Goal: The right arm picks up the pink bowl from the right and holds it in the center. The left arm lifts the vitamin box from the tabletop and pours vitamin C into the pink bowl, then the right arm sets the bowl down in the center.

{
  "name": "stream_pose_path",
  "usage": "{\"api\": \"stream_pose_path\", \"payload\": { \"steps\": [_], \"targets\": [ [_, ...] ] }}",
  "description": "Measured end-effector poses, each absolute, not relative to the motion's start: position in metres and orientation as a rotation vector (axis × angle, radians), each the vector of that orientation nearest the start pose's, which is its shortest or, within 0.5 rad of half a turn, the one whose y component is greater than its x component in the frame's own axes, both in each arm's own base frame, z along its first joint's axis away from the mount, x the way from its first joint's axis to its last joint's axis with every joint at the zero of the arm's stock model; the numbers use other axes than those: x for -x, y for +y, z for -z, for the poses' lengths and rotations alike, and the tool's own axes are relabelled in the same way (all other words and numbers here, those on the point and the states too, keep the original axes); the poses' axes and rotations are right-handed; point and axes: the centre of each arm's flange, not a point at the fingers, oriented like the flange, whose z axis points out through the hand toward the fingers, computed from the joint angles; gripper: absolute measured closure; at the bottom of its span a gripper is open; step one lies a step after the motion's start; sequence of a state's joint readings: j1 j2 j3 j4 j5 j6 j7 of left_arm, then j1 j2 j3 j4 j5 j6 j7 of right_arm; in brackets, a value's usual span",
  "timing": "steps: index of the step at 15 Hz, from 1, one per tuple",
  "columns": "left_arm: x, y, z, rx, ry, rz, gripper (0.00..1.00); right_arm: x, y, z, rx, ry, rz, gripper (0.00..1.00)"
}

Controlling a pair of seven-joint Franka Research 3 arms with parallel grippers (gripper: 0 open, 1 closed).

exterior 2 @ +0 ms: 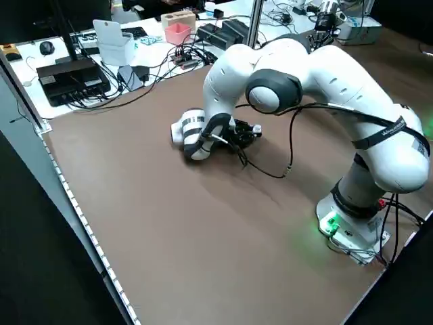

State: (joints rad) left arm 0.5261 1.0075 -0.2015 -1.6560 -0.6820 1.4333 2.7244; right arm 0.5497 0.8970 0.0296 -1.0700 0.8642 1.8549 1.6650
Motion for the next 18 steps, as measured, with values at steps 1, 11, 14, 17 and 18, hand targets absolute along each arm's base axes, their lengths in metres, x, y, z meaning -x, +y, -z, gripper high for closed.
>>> {"api": "stream_pose_path", "payload": {
  "steps": [1,11,14,17,18],
  "targets": [
    [-0.530,0.090,-0.049,-0.947,-1.510,-0.875,0.65,-0.617,0.467,-0.303,2.026,1.710,-1.125,0.98],
    [-0.642,0.007,-0.177,-0.994,-1.514,-0.955,0.65,-0.622,0.456,-0.307,2.028,1.718,-1.152,0.98],
    [-0.665,-0.031,-0.210,-1.069,-1.505,-0.950,0.65,-0.625,0.450,-0.307,2.023,1.725,-1.157,0.98],
    [-0.683,-0.069,-0.242,-1.130,-1.502,-0.981,0.65,-0.628,0.446,-0.307,2.020,1.729,-1.161,0.98],
    [-0.687,-0.079,-0.251,-1.151,-1.500,-0.988,0.65,-0.628,0.446,-0.307,2.020,1.729,-1.161,0.98]
  ]
}}
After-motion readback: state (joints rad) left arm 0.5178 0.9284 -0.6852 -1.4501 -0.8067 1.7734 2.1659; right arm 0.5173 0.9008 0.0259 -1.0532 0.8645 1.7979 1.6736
